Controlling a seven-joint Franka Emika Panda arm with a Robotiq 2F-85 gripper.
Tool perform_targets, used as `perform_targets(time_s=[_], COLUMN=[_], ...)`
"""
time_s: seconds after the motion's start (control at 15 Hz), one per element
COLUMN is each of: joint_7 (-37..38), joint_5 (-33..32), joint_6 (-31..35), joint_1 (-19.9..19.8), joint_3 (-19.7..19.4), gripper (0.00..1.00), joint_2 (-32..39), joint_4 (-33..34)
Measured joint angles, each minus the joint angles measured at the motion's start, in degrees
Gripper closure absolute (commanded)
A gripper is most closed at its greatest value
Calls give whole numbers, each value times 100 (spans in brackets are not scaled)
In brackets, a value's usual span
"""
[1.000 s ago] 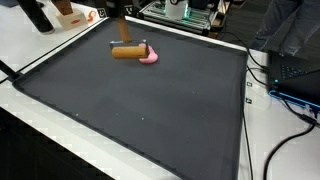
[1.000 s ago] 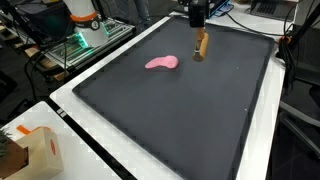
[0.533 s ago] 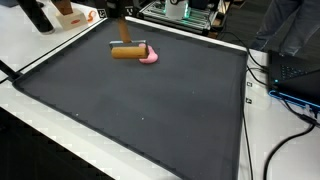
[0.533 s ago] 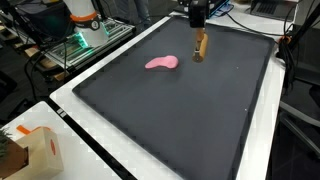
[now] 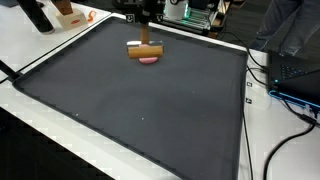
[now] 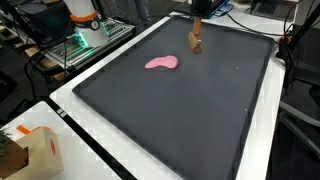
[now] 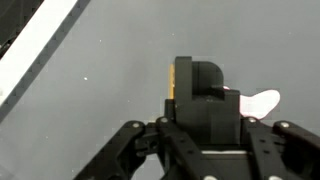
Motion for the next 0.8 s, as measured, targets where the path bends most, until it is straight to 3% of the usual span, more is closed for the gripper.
perform_targets(time_s=[0.8], joint_7=[-987], joint_5=[-1268], joint_6=[-808], joint_1=[689], joint_3=[589], gripper=[76], joint_2=[444], joint_4=[-43])
